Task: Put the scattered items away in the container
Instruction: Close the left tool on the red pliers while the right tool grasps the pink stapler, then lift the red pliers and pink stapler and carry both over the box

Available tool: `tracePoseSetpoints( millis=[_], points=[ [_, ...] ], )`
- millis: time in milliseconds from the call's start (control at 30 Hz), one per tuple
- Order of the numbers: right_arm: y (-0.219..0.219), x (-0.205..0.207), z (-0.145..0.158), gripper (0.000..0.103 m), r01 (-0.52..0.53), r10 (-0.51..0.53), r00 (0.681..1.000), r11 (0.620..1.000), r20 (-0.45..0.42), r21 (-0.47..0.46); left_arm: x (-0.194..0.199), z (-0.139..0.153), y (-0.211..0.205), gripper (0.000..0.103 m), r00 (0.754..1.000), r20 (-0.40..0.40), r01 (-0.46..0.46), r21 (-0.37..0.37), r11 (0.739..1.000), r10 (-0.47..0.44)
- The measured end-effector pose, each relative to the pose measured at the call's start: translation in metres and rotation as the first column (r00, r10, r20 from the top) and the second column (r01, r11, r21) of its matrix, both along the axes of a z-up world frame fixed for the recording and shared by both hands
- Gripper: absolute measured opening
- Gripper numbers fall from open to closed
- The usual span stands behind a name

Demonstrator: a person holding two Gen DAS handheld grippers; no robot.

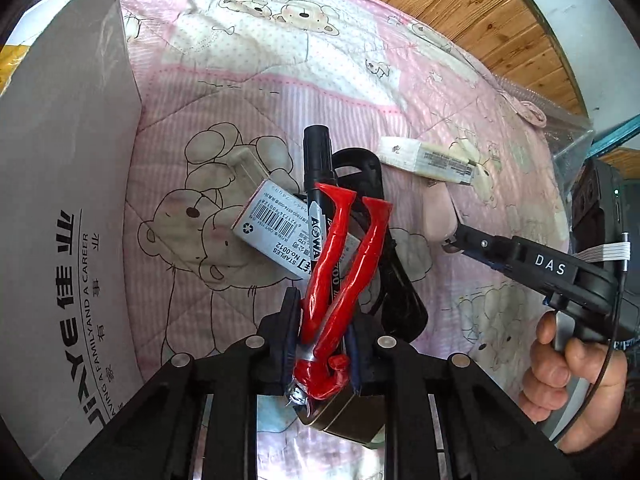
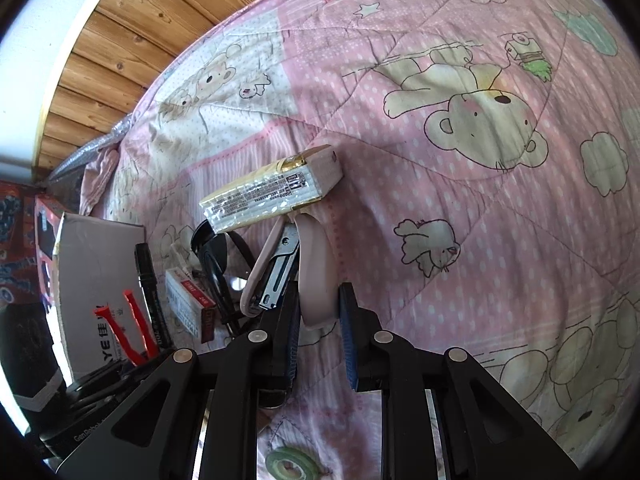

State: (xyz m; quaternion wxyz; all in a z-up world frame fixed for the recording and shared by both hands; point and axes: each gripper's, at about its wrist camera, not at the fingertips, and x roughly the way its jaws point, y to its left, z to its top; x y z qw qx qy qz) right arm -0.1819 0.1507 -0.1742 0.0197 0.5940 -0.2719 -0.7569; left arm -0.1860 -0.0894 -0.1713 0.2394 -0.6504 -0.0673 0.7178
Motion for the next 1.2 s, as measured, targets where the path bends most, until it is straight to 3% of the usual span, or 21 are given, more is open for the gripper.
tracePoseSetpoints(
  millis=[133, 200, 233, 333, 533, 667, 800, 1200],
  points=[
    [-0.001, 0.008, -0.002, 0.019, 0.003, -0.004, 1.0, 1.0, 0.016, 0.008, 0.004, 0.002, -0.004, 0.029, 1.0, 0.025, -0.016, 0.026, 1.0, 0.016],
    [-0.002, 0.011, -0.006, 0.02, 0.006, -0.006, 1.0, 1.0, 0.028, 0.005, 0.008, -0.001, -0.004, 0.025, 1.0, 0.021, -0.014, -0.003, 1.0, 0.014],
    [-0.002, 0.012, -0.008, 0.02, 0.005, -0.005, 1.0, 1.0, 0.031, 0.008, 0.009, -0.001, -0.004, 0.017, 1.0, 0.02, -0.011, -0.01, 1.0, 0.011],
    [-0.001, 0.016, -0.012, 0.02, 0.012, -0.012, 0.999, 1.0, 0.038, 0.006, 0.012, -0.001, 0.0, 0.011, 1.0, -0.004, 0.01, -0.036, 0.999, -0.011],
    [-0.003, 0.011, -0.02, 0.02, -0.019, 0.018, 0.999, 0.999, 0.048, 0.03, 0.014, -0.008, 0.011, 0.015, 0.999, -0.019, 0.045, -0.087, 0.995, -0.046],
    [-0.006, 0.003, -0.023, 0.021, -0.052, 0.051, 0.998, 0.997, 0.03, 0.054, 0.01, -0.028, 0.016, 0.016, 0.999, -0.007, 0.043, -0.129, 0.991, -0.044],
    [0.0, 0.006, -0.015, 0.019, -0.04, 0.04, 0.999, 0.998, 0.011, 0.043, 0.01, -0.025, 0.013, 0.015, 0.999, -0.001, 0.039, -0.102, 0.994, -0.04],
    [-0.01, 0.037, 0.027, 0.019, -0.029, 0.03, 0.999, 0.999, -0.025, 0.036, 0.015, 0.037, -0.02, 0.015, 0.998, -0.055, -0.021, 0.023, 1.0, 0.022]
  ],
)
